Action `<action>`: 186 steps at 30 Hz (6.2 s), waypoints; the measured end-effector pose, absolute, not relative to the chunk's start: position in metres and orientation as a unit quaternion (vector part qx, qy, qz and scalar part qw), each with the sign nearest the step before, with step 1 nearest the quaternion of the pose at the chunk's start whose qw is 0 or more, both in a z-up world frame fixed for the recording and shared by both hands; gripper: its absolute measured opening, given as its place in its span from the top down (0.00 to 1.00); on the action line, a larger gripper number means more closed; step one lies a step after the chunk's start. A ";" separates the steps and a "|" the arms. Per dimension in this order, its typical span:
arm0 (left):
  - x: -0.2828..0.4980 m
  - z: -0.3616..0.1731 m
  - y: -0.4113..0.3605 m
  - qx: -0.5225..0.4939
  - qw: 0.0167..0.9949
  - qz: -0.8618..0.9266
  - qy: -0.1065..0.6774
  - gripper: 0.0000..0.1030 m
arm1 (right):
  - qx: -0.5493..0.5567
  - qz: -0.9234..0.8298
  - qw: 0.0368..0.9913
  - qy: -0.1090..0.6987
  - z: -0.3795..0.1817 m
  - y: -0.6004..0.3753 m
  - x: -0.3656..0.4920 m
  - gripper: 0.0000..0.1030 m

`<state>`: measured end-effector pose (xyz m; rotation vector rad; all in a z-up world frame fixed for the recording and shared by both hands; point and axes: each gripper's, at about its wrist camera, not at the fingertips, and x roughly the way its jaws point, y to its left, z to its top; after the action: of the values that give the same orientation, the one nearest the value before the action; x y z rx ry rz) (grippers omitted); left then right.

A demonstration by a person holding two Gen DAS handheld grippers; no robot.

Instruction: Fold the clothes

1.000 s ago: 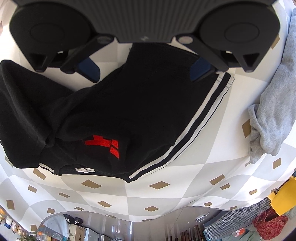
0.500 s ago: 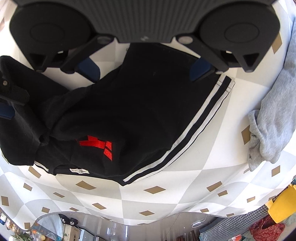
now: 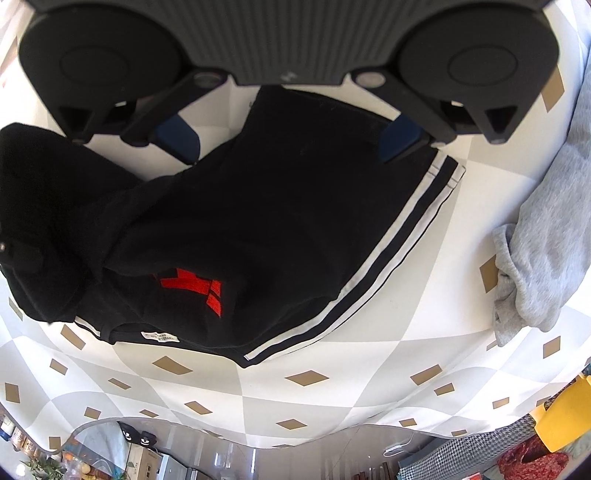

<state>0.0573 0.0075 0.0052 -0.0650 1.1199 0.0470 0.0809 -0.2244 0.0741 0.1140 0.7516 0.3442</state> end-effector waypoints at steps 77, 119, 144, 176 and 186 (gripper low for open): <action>0.037 0.026 0.006 -0.115 0.831 -0.027 0.544 0.00 | 0.082 0.184 0.908 0.366 0.121 -0.259 0.074 0.62; 0.058 0.021 0.008 -0.146 0.859 -0.002 0.492 0.36 | -0.012 0.257 0.886 0.385 0.086 -0.208 0.088 0.90; 0.043 0.022 0.015 -0.133 0.859 -0.015 0.494 0.08 | -0.163 0.340 0.810 0.449 0.066 -0.246 -0.009 0.90; 0.043 0.001 -0.016 -0.107 0.837 -0.063 0.532 0.04 | -0.080 0.362 0.820 0.435 0.076 -0.229 0.023 0.61; 0.042 0.001 -0.015 -0.112 0.835 -0.063 0.535 0.04 | -0.084 0.317 0.825 0.459 0.058 -0.231 0.032 0.63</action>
<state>0.0421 -0.0149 0.0012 -0.2378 1.1326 -0.1337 0.0321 -0.2308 0.0582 -0.1777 0.9758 0.6746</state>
